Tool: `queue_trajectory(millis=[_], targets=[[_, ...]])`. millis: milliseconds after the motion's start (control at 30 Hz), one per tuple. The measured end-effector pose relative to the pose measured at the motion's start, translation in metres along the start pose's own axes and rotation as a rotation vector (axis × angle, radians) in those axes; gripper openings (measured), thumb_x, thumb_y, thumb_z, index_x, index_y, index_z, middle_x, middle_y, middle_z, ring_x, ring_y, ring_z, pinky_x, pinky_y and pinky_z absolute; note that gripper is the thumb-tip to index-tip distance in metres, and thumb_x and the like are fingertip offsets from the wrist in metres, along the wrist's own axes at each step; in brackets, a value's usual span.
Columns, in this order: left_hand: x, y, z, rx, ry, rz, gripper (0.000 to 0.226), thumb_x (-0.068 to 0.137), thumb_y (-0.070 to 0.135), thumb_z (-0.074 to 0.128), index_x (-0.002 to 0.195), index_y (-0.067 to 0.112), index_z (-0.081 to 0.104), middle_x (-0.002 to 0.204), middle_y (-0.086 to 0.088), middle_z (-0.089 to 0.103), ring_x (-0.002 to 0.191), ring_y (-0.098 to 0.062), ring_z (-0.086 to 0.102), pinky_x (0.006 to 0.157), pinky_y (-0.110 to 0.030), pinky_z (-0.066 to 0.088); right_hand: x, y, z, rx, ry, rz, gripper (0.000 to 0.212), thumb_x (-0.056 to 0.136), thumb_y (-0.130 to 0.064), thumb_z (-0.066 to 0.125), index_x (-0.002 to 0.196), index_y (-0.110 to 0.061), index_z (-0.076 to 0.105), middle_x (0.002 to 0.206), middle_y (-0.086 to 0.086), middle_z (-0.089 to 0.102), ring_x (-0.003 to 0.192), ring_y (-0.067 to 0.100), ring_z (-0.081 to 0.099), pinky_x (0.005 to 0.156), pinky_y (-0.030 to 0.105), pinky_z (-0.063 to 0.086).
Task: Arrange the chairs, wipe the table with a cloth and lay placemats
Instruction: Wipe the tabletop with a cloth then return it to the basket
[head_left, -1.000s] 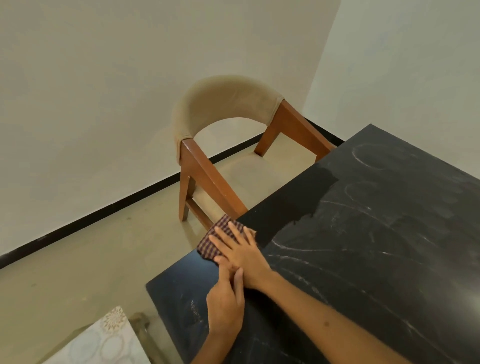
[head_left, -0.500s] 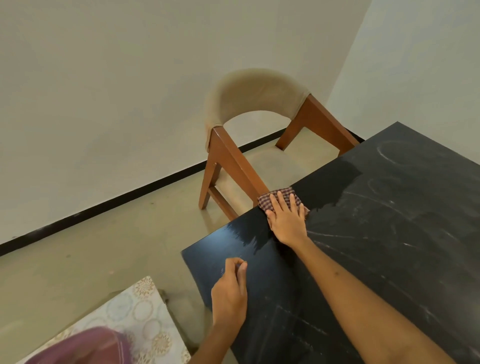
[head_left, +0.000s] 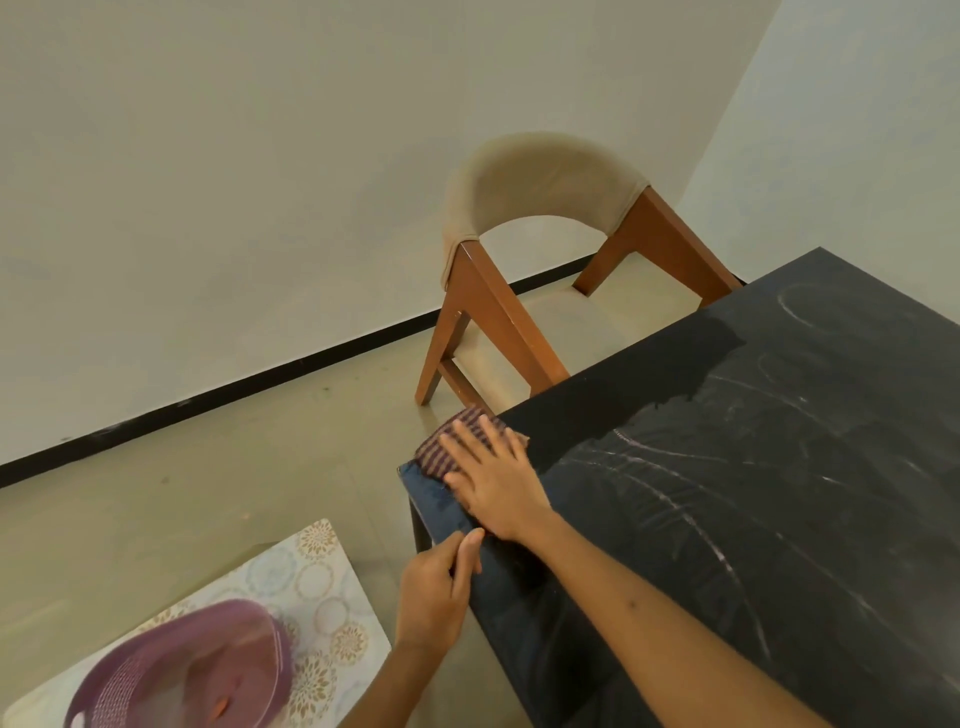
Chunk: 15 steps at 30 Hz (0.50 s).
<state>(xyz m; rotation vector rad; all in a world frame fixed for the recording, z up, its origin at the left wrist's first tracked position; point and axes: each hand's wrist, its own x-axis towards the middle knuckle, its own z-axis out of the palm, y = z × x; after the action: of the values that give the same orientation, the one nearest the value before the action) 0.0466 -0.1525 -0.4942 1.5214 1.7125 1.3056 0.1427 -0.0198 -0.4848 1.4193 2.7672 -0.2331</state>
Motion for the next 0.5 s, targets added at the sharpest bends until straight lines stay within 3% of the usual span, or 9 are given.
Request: queue_trajectory(millis=[133, 267, 367, 433, 467, 500], targets=[[-0.002, 0.007, -0.003, -0.004, -0.008, 0.004, 0.059, 0.092, 0.064, 0.029, 0.058, 0.022, 0.051, 0.049, 0.014, 0.046, 0.049, -0.008, 0.05, 0.052, -0.012, 0.035, 0.004, 0.037, -0.01, 0.005, 0.005, 0.313, 0.057, 0.102, -0.049, 0.017, 0.154, -0.028, 0.009, 0.162, -0.001, 0.004, 0.148, 0.028, 0.0, 0.117, 0.049, 0.003], [-0.007, 0.014, -0.008, -0.04, 0.0, -0.013, 0.057, 0.091, 0.066, 0.03, 0.059, 0.024, 0.051, 0.05, 0.017, 0.046, 0.05, -0.009, 0.051, 0.053, -0.009, 0.035, 0.004, 0.028, -0.01, 0.01, -0.014, 0.376, 0.057, 0.102, -0.049, 0.017, 0.154, -0.027, 0.006, 0.162, 0.0, 0.003, 0.148, 0.031, -0.001, 0.117, 0.051, 0.002], [-0.006, 0.019, -0.017, -0.05, 0.013, -0.035, 0.05, 0.093, 0.064, 0.031, 0.06, 0.031, 0.049, 0.05, 0.018, 0.045, 0.047, -0.005, 0.048, 0.052, -0.01, 0.033, 0.006, -0.007, -0.006, 0.02, -0.034, 0.258, 0.057, 0.101, -0.049, 0.015, 0.153, -0.03, 0.008, 0.162, -0.002, 0.003, 0.148, 0.03, 0.001, 0.117, 0.052, 0.004], [-0.005, 0.032, -0.02, -0.101, 0.04, 0.011, 0.044, 0.092, 0.066, 0.029, 0.065, 0.039, 0.049, 0.053, 0.02, 0.048, 0.05, -0.003, 0.051, 0.053, -0.01, 0.035, -0.001, -0.04, -0.006, 0.02, -0.065, 0.112, 0.058, 0.098, -0.051, 0.012, 0.152, -0.031, 0.016, 0.161, -0.002, 0.013, 0.147, 0.031, 0.011, 0.116, 0.056, 0.016], [-0.004, 0.04, -0.02, -0.123, 0.039, 0.018, 0.051, 0.09, 0.071, 0.025, 0.071, 0.036, 0.057, 0.059, 0.016, 0.056, 0.057, -0.004, 0.058, 0.054, -0.013, 0.04, -0.004, -0.055, -0.002, 0.007, -0.066, 0.053, 0.058, 0.097, -0.051, 0.01, 0.15, -0.031, 0.022, 0.158, -0.001, 0.023, 0.144, 0.033, 0.02, 0.113, 0.056, 0.025], [-0.002, 0.05, -0.018, -0.183, 0.051, -0.032, 0.075, 0.084, 0.076, 0.022, 0.079, 0.017, 0.068, 0.068, -0.003, 0.066, 0.071, -0.011, 0.065, 0.06, -0.022, 0.046, -0.007, -0.065, 0.002, 0.003, -0.052, 0.025, 0.057, 0.097, -0.05, 0.008, 0.146, -0.03, 0.029, 0.153, 0.0, 0.032, 0.14, 0.034, 0.03, 0.108, 0.054, 0.034]])
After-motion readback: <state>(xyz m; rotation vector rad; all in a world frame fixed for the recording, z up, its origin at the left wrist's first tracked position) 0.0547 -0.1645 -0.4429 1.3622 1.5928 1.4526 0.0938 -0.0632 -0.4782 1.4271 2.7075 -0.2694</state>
